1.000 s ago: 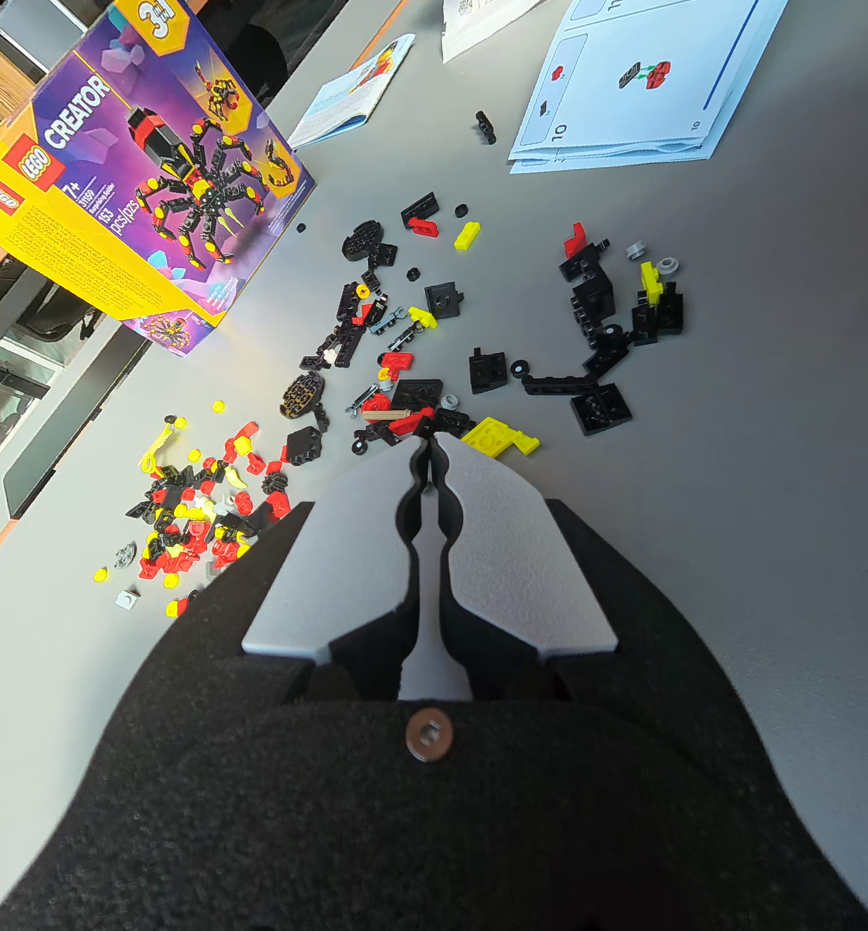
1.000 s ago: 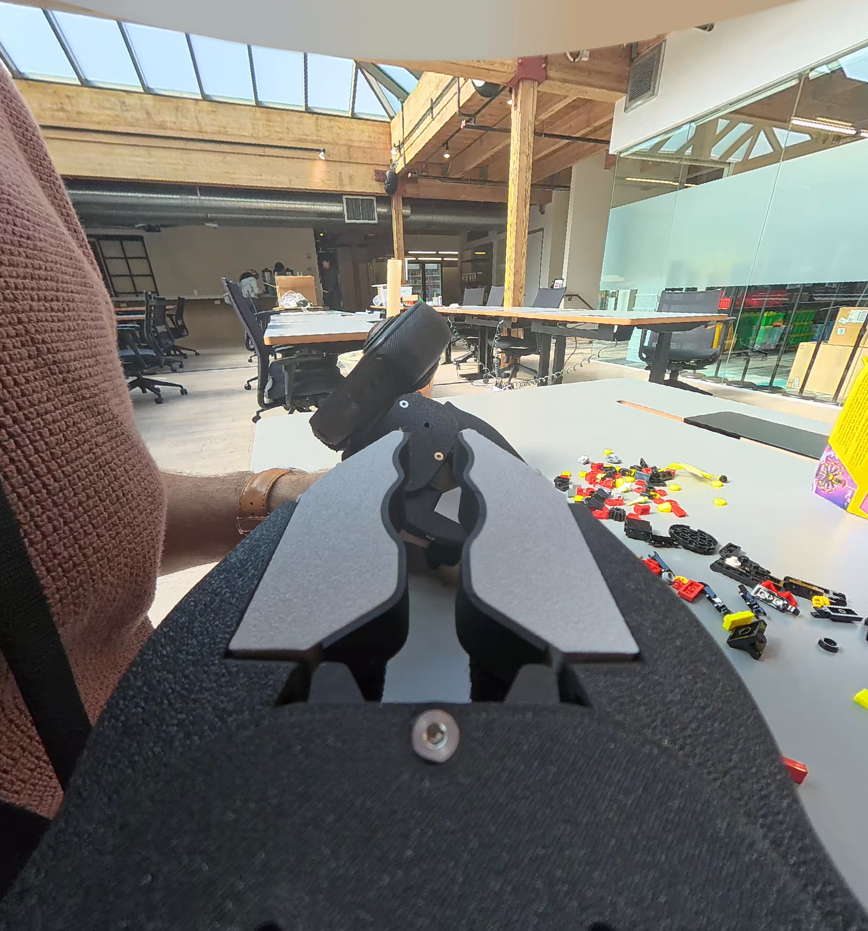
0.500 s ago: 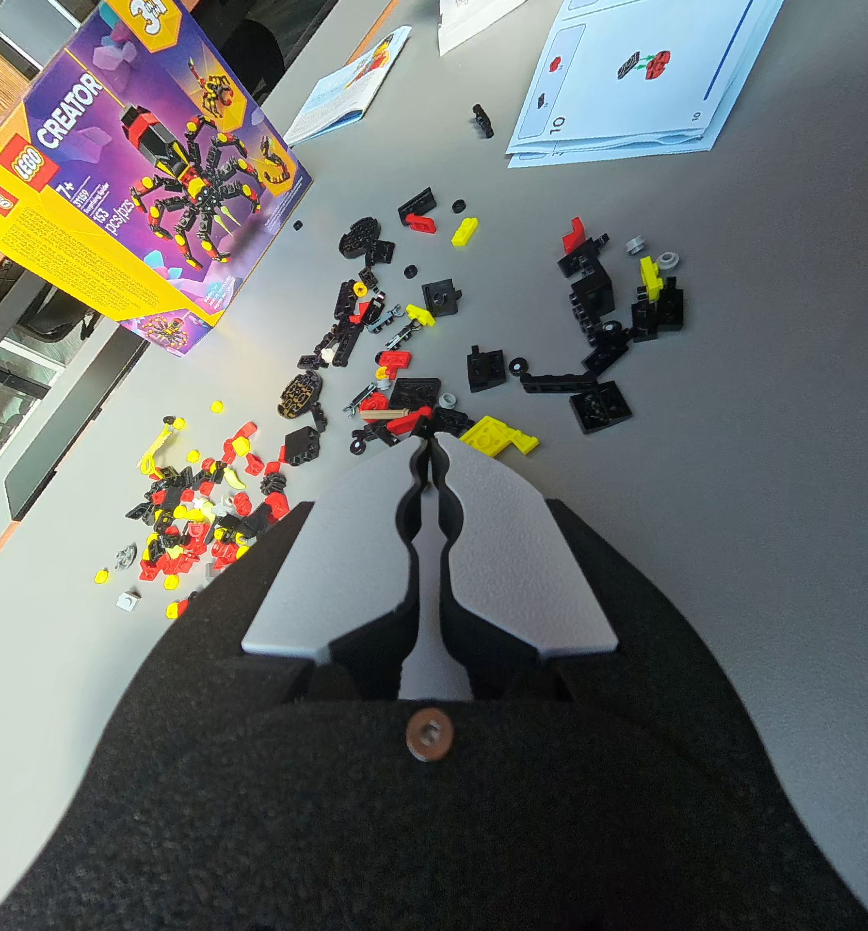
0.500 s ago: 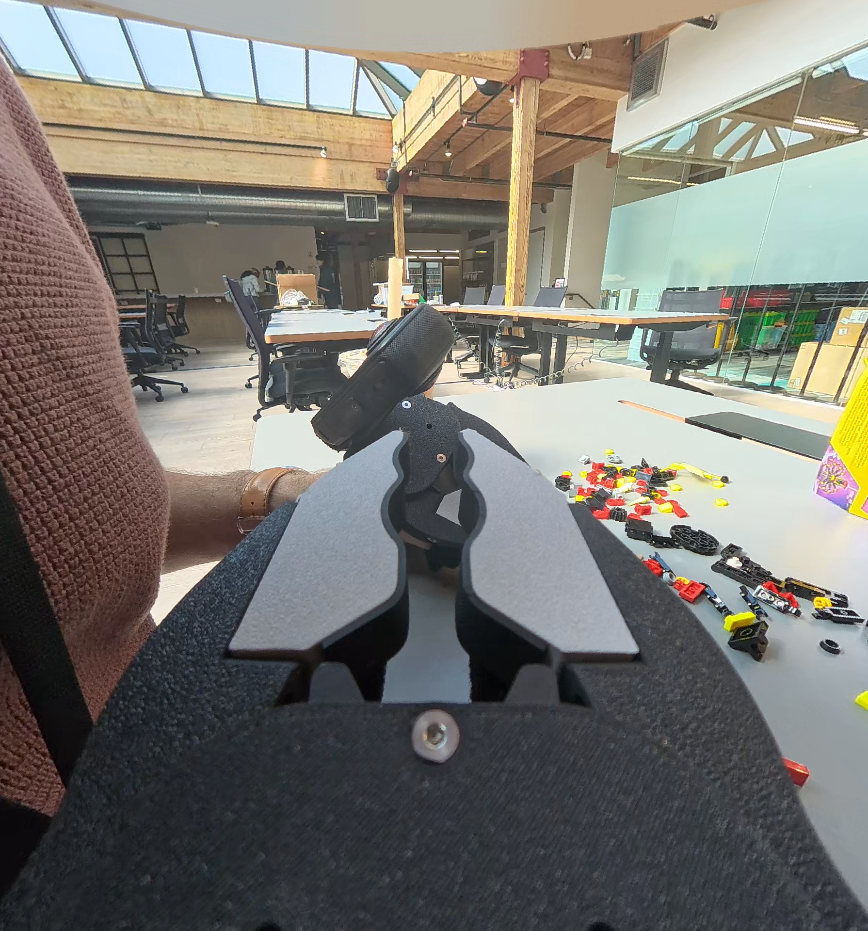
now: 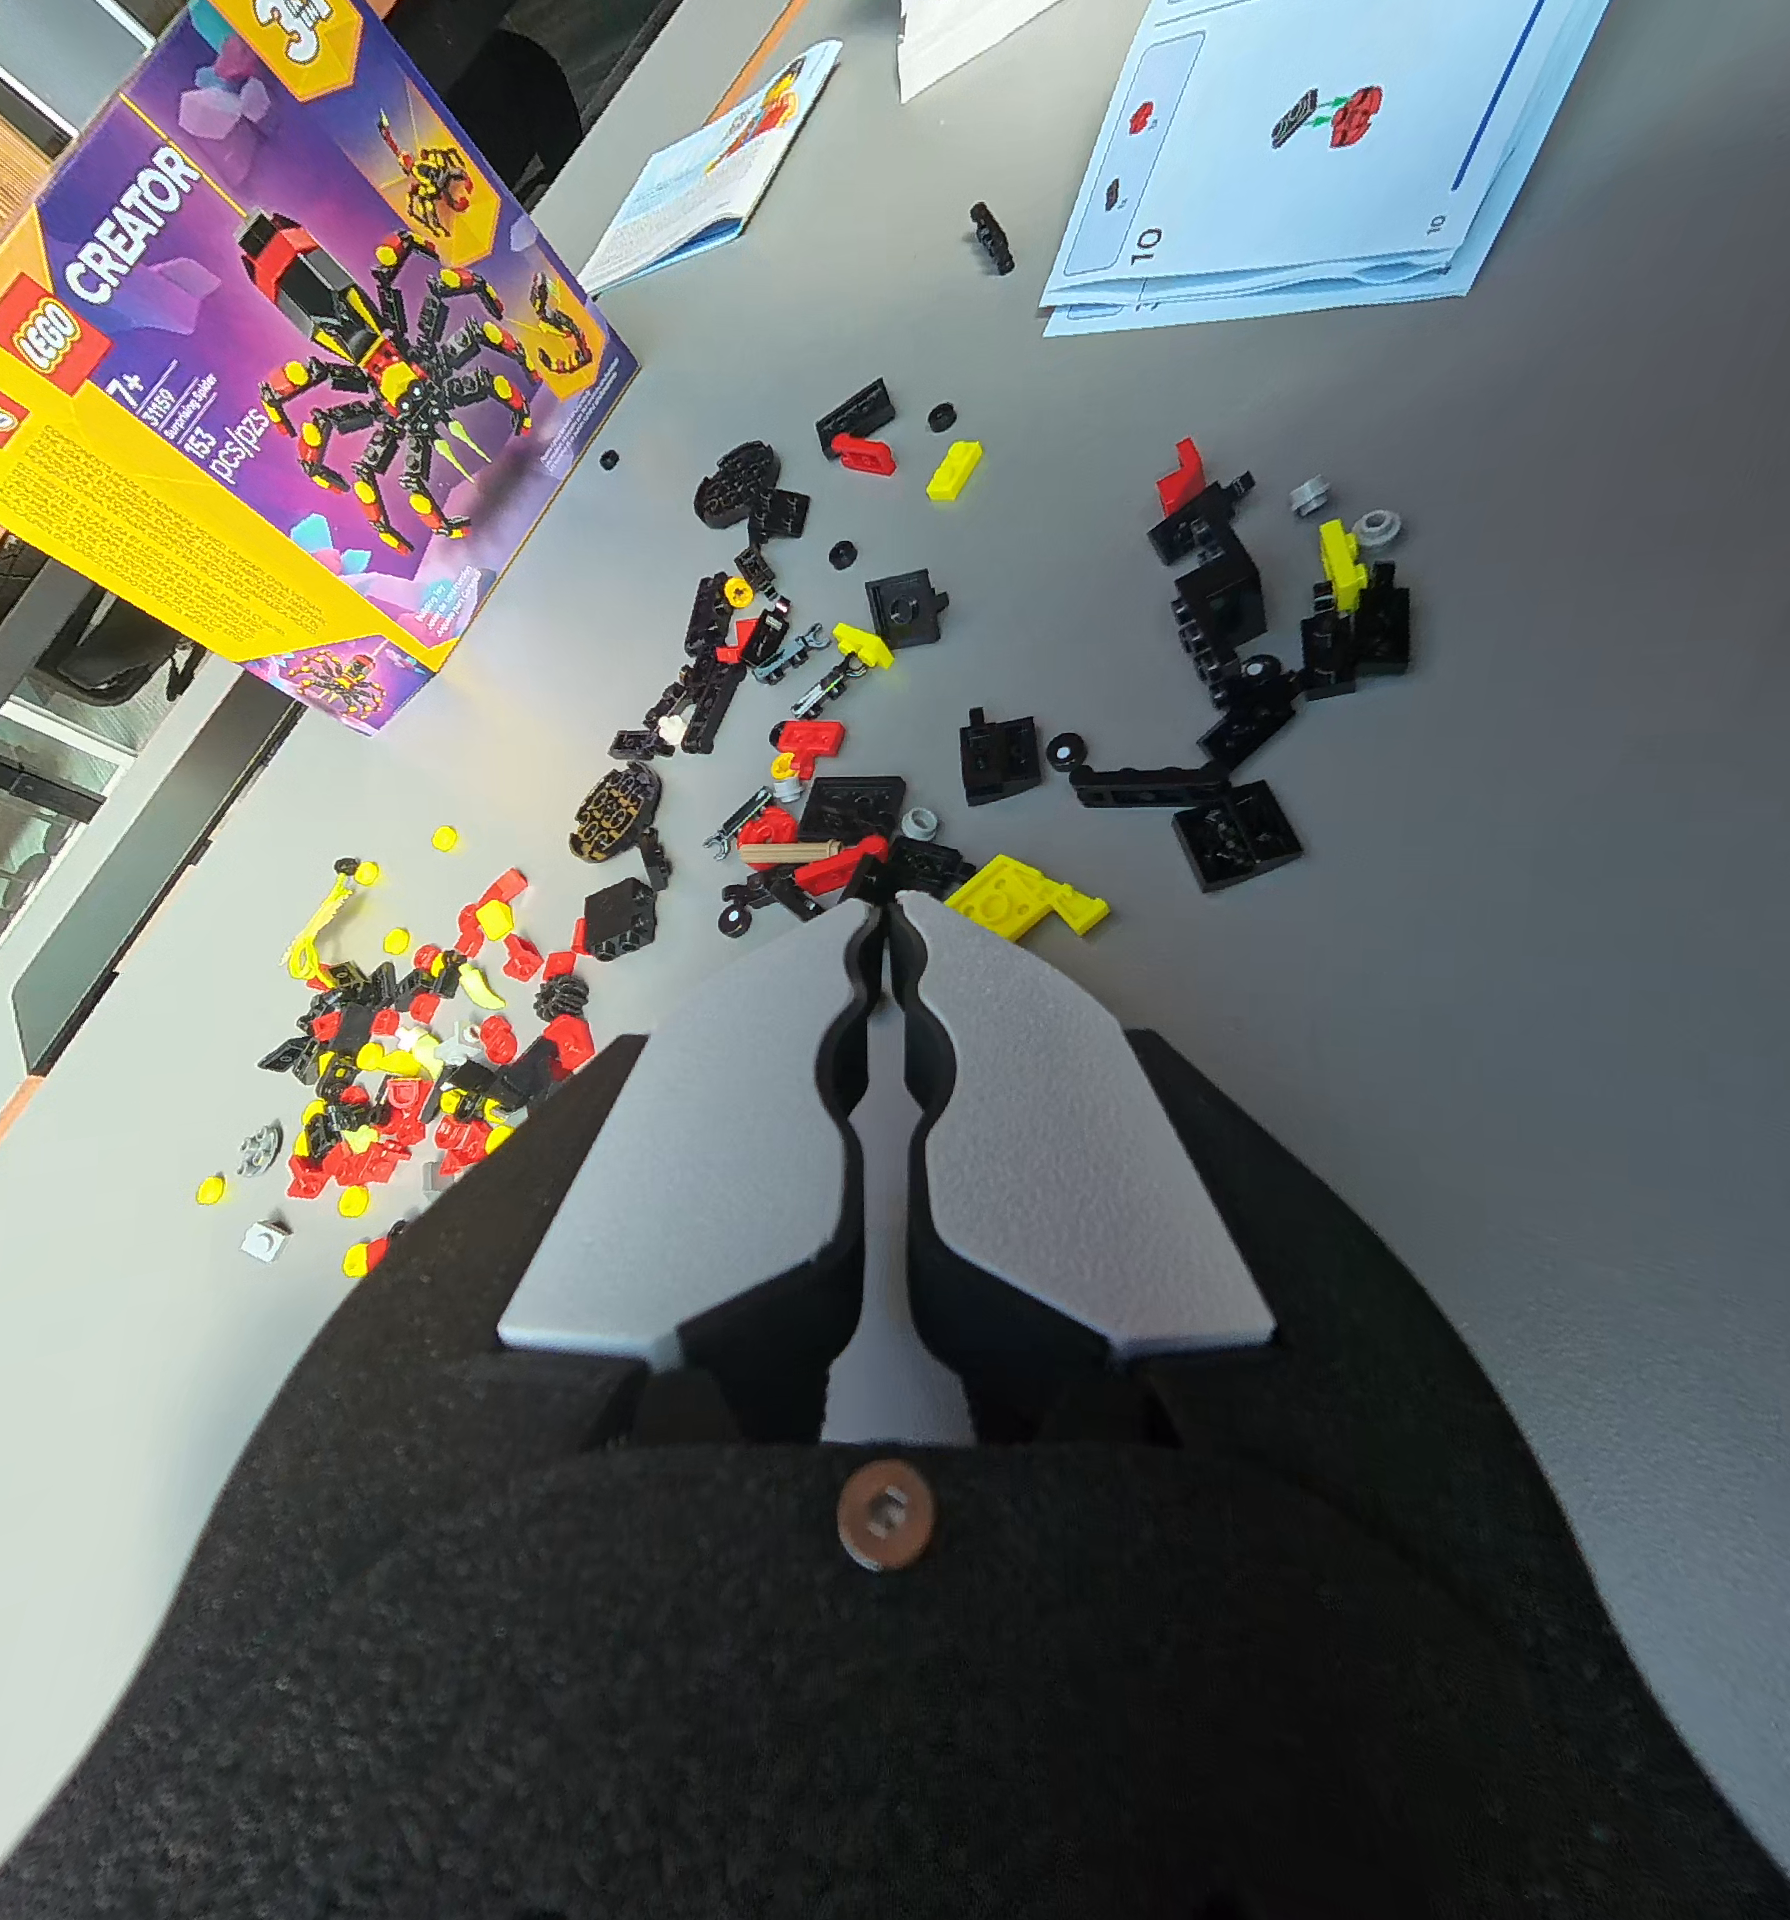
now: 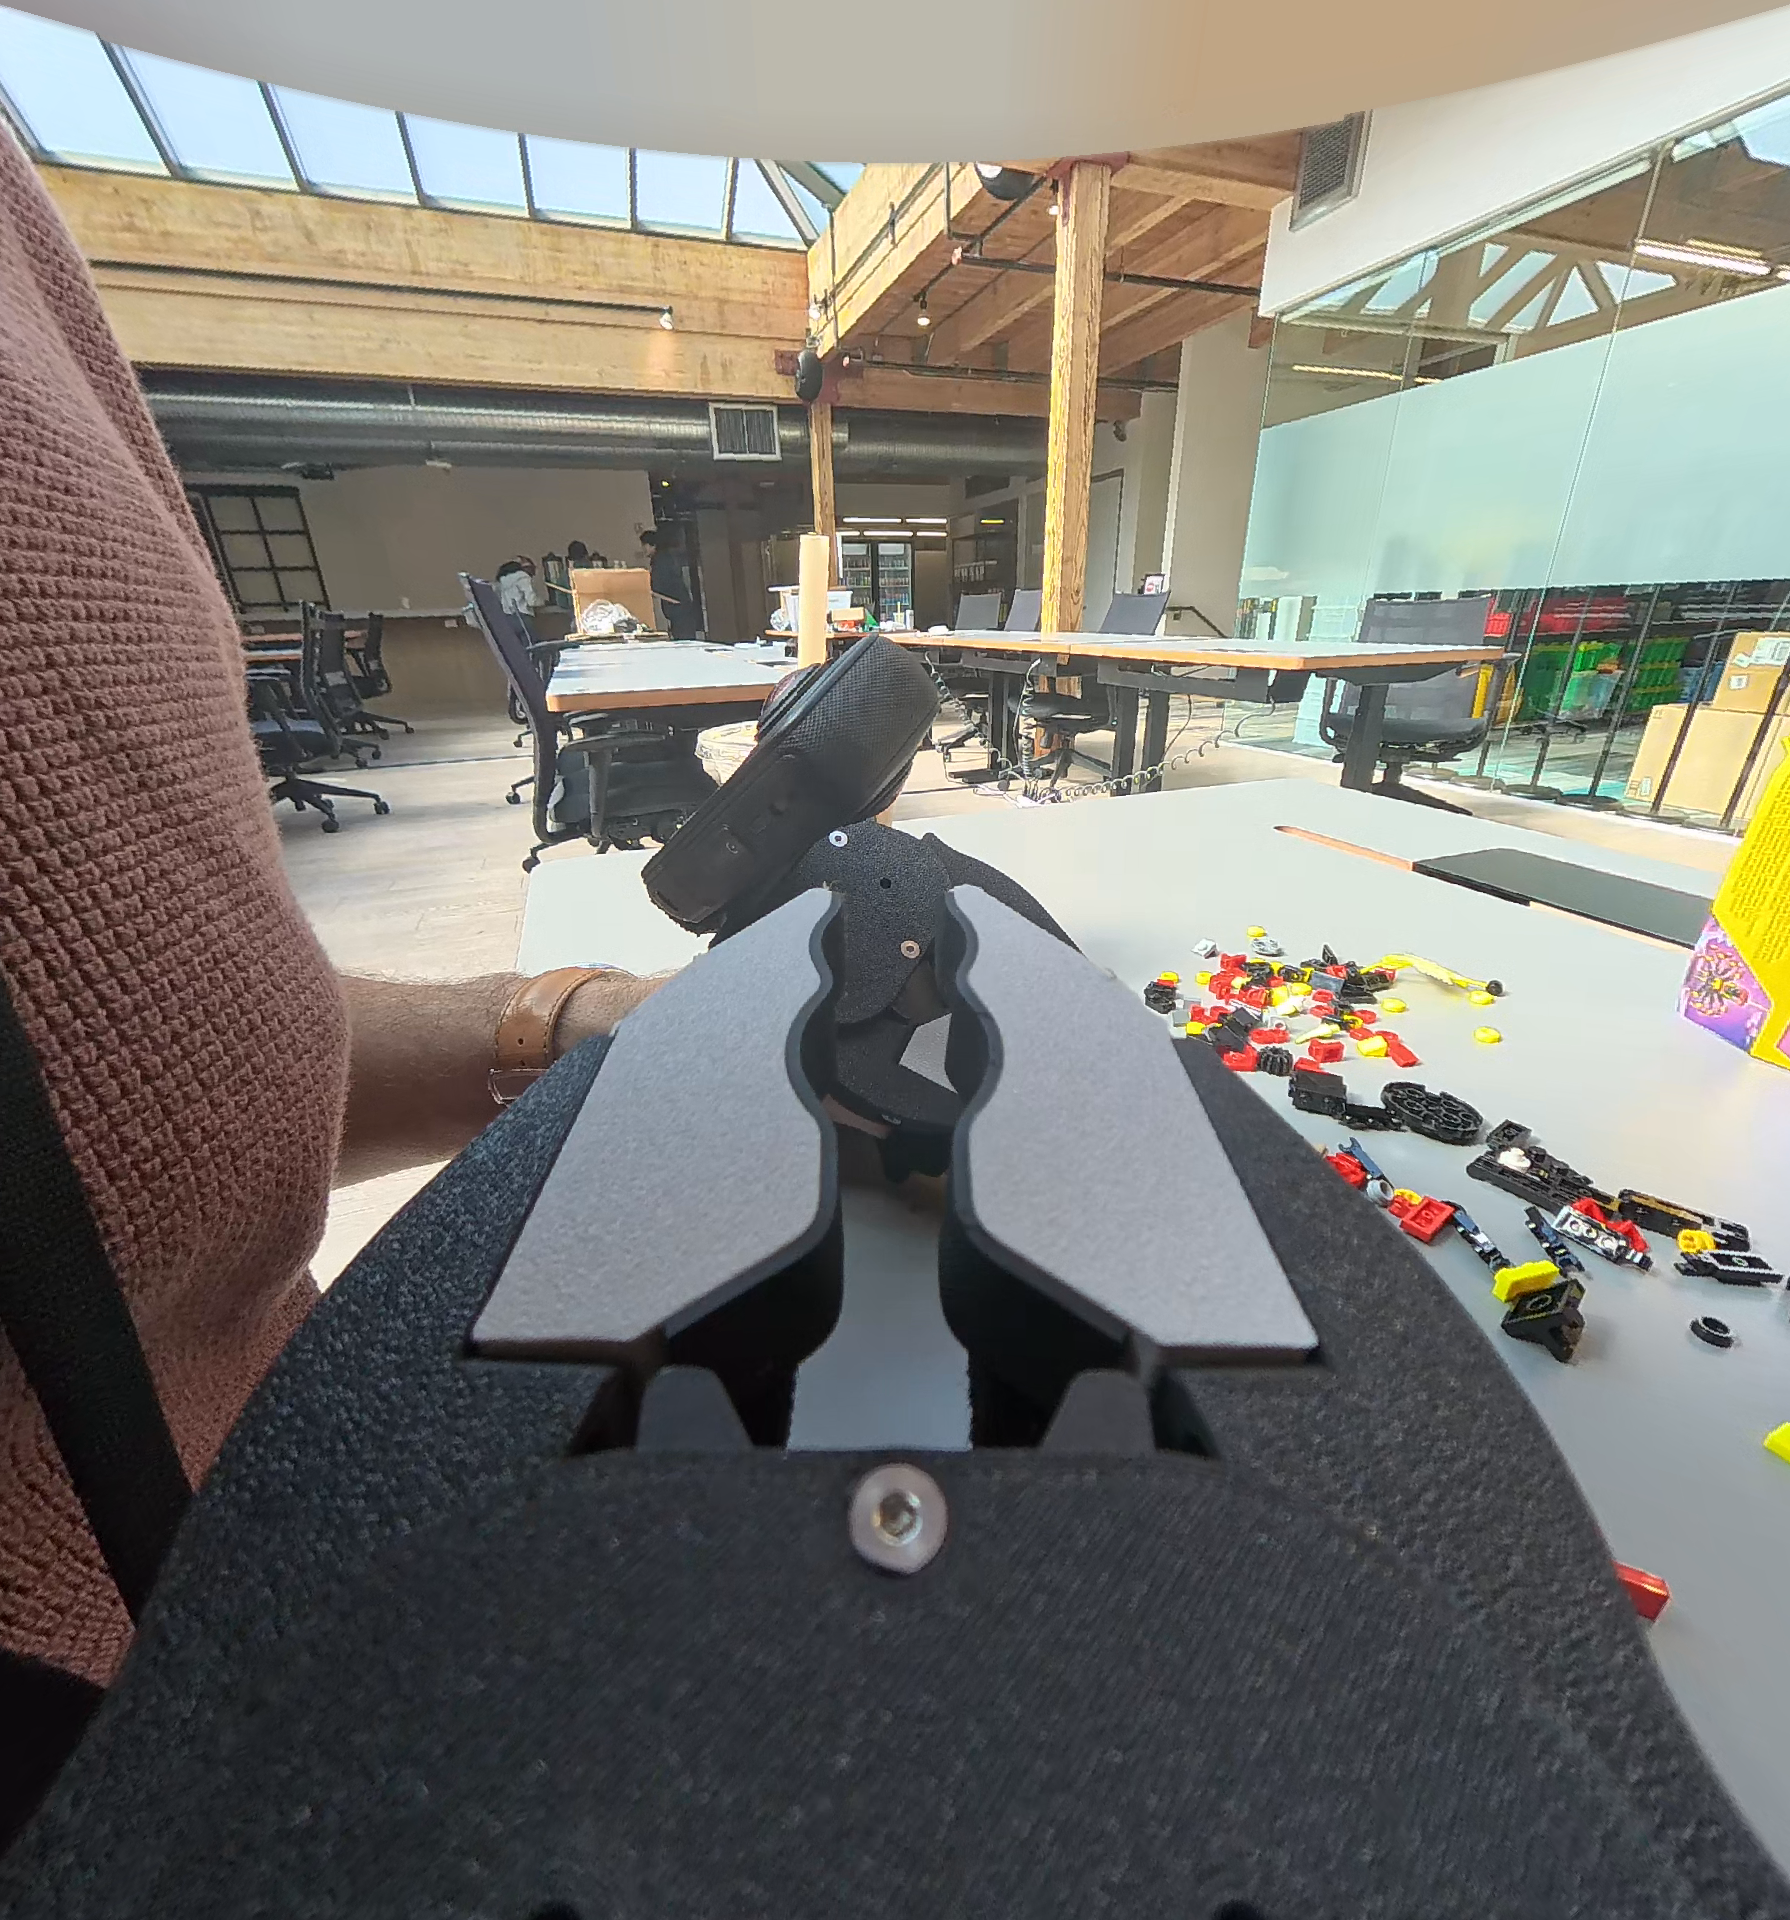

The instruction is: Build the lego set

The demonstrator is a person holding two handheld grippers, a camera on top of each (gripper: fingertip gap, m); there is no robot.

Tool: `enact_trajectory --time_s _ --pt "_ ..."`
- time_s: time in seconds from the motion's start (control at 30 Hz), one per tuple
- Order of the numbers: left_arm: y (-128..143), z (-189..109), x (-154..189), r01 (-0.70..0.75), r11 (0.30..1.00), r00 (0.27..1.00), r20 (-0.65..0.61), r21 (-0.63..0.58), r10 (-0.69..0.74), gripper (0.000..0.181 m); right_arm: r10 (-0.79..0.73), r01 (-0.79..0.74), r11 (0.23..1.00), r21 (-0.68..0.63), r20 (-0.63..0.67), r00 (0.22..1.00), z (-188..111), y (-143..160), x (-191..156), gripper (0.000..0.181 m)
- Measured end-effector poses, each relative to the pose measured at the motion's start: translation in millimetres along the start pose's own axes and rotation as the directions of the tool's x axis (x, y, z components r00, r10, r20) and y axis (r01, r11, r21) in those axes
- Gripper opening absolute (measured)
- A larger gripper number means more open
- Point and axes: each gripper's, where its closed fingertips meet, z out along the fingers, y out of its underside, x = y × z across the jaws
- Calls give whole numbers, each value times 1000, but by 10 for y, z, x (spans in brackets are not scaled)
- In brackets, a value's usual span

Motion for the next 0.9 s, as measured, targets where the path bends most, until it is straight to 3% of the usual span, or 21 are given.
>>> enact_trajectory --time_s 0.77,0.83,0.9 --pt "3 3 0 -4 1000 1000 1 -3 4 1 -2 2 1000 6 -2 1000 -6 -18 3 15" --pt "0 2 -6 -1 1000 1000 2 0 1 1 -75 73 996 -51 -40 996 -35 -104 127 15" --pt "-4 0 -5 0 1000 1000 0 4 0 1 -231 215 950 -226 -45 972 -35 -241 443 16"
